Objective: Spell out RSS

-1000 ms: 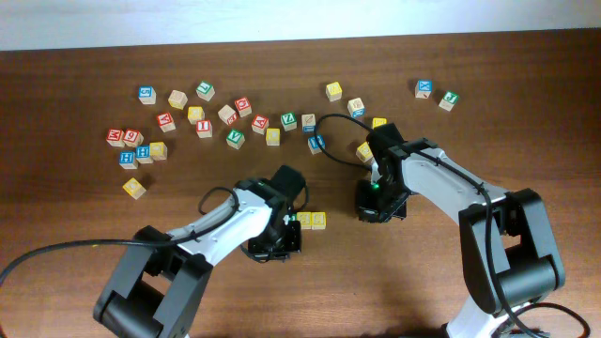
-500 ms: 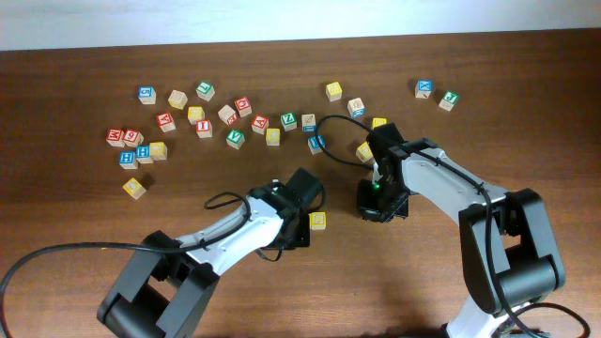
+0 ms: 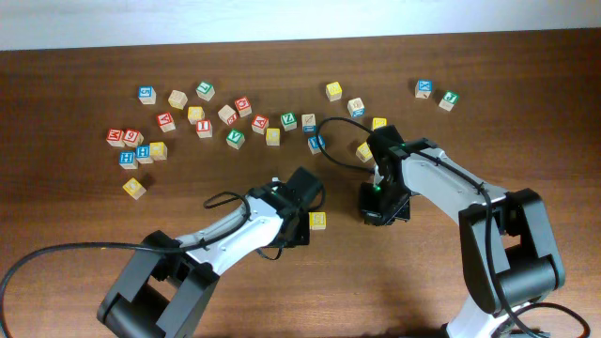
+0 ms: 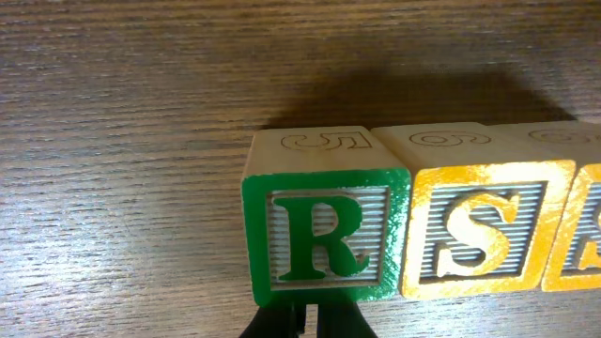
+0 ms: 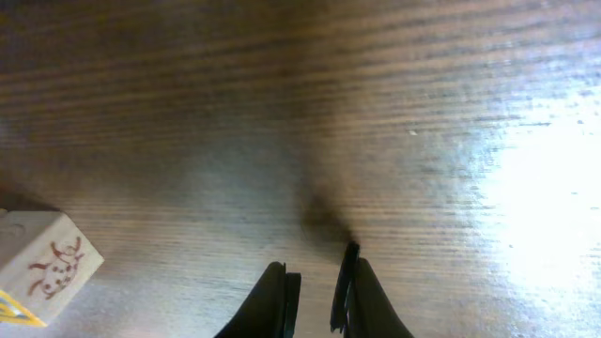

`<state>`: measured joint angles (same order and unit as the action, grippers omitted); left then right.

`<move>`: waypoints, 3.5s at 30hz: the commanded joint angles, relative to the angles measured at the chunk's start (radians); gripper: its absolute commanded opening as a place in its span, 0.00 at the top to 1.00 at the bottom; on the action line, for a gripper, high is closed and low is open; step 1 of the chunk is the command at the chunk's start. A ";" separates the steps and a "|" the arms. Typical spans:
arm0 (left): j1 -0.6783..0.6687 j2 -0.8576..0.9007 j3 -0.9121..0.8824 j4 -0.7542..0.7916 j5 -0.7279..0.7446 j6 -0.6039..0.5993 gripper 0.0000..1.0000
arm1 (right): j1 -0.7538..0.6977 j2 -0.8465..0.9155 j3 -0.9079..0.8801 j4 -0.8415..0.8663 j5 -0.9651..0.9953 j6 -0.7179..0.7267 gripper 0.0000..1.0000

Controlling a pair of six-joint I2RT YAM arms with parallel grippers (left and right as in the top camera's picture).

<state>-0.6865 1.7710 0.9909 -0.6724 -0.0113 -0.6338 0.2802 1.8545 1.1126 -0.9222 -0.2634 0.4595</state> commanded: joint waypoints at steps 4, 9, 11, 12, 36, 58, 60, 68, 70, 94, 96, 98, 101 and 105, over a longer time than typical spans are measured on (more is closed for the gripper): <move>0.023 -0.178 0.043 -0.176 0.048 -0.014 1.00 | 0.058 0.000 0.003 -0.096 -0.226 -0.111 0.94; 0.350 -0.296 0.043 -0.288 0.050 -0.013 1.00 | 0.243 0.000 0.003 -0.007 -0.170 0.068 0.96; 0.462 -0.296 0.043 -0.317 0.061 -0.013 1.00 | 0.293 0.000 0.003 0.034 -0.121 0.141 0.96; 0.515 -0.296 0.042 -0.327 0.060 -0.013 1.00 | 0.316 0.000 0.003 0.059 -0.066 0.198 0.96; 0.589 -0.296 0.041 -0.343 0.060 0.019 1.00 | 0.397 0.000 -0.010 0.187 0.073 0.343 0.96; 0.589 -0.296 0.040 -0.354 0.075 0.069 1.00 | 0.397 -0.007 -0.005 0.201 -0.064 0.342 0.96; 0.589 -0.296 0.040 -0.352 0.075 0.069 1.00 | 0.401 -0.007 -0.005 0.196 -0.100 0.342 0.96; 0.588 -0.296 0.032 -0.350 0.103 0.135 1.00 | 0.401 -0.145 0.059 0.063 -0.057 0.302 0.96; 0.587 -0.294 0.008 -0.332 0.125 0.135 1.00 | 0.361 -0.211 0.085 -0.006 -0.038 0.269 0.96; 0.280 -0.029 -0.077 0.122 0.306 0.150 1.00 | 0.233 0.006 -0.010 0.255 -0.078 0.185 0.96; 0.280 -0.029 -0.077 0.122 0.330 0.157 1.00 | 0.237 0.006 -0.010 0.261 -0.085 0.185 0.96; 0.280 -0.029 -0.077 0.119 0.330 0.158 1.00 | 0.237 0.006 -0.010 0.262 -0.084 0.185 0.96; 0.280 -0.029 -0.077 0.119 0.319 0.158 1.00 | 0.236 0.006 -0.010 0.260 -0.083 0.184 0.96; 0.282 -0.035 -0.064 0.090 0.230 0.157 1.00 | 0.235 0.005 0.005 0.203 -0.022 0.176 0.95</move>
<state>-0.4038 1.7321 0.9180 -0.5617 0.2665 -0.4751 0.5060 1.8515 1.1084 -0.6834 -0.3305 0.6357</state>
